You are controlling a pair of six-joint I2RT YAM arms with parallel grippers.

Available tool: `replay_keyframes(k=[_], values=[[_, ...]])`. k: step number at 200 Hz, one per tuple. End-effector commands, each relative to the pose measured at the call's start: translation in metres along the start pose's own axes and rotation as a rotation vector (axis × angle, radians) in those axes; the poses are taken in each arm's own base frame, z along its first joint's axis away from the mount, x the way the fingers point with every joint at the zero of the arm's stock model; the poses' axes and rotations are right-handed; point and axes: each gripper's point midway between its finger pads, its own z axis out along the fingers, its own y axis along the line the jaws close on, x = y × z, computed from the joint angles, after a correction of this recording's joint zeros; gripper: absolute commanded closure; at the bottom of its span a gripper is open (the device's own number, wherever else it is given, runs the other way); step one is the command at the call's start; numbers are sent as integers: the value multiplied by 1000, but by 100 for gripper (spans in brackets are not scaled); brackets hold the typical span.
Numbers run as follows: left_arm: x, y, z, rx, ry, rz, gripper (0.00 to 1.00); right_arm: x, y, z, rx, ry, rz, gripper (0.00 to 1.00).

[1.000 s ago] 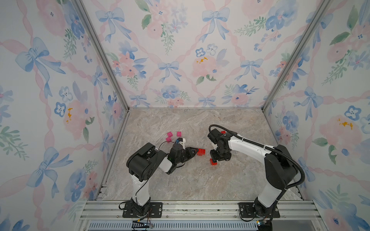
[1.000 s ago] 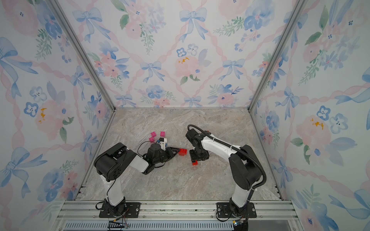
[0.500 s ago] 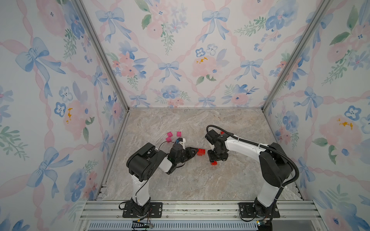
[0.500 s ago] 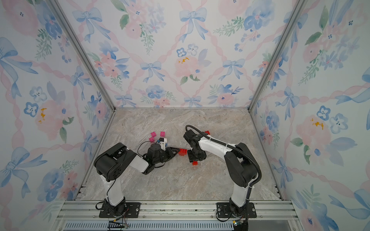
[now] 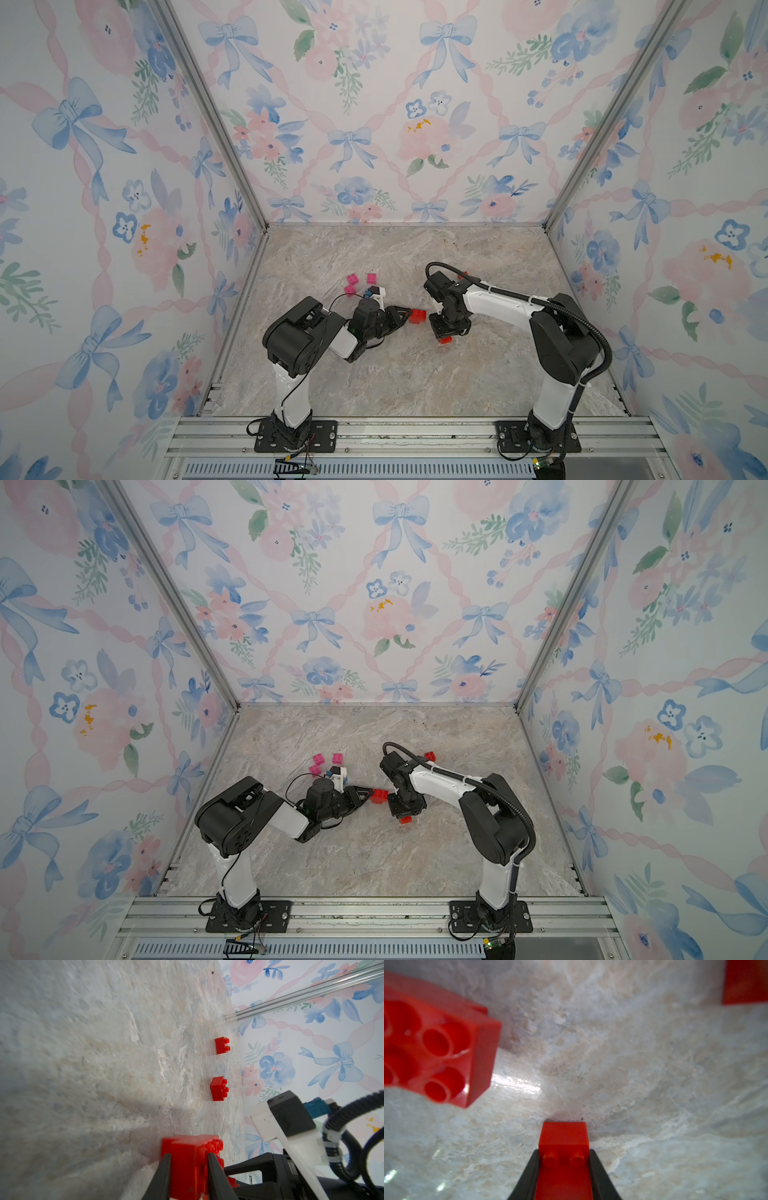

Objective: Assemble the letter v with lego
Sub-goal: Pick up the lego brick from the center of the board, then assemble the lego brick with the lego brick.

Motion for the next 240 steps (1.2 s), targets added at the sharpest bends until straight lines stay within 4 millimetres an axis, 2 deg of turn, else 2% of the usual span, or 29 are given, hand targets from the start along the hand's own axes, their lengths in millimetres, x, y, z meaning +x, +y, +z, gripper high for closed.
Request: replay_keyframes(k=[1, 19, 29, 45, 87, 93, 95, 107, 128, 160, 240], values=[[4, 6, 3, -20, 10, 13, 95, -2, -2, -18, -15, -23, -103, 78], [4, 6, 3, -20, 12, 10, 95, -4, 0, -33, -26, -39, -319, 79], [5, 7, 3, -21, 14, 11, 95, -5, 0, -38, -13, -37, -442, 90], [5, 8, 2, -24, 14, 11, 95, -6, 0, -45, -10, -32, -628, 96], [9, 12, 3, -32, 26, 14, 95, -29, 3, -57, -50, -12, -880, 96], [9, 13, 4, -32, 28, 14, 95, -31, 4, -58, -51, -4, -912, 97], [9, 12, 4, -30, 28, 16, 95, -32, 4, -57, -51, -2, -921, 100], [10, 13, 4, -31, 32, 17, 96, -38, 7, -58, -50, -6, -972, 100], [10, 12, 5, -29, 34, 22, 97, -46, 10, -57, -49, -10, -1019, 100], [10, 11, 5, -25, 35, 24, 98, -48, 13, -53, -38, 17, -1063, 100], [13, 15, 5, -35, 40, 21, 100, -66, 24, -45, -48, -41, -1060, 100]])
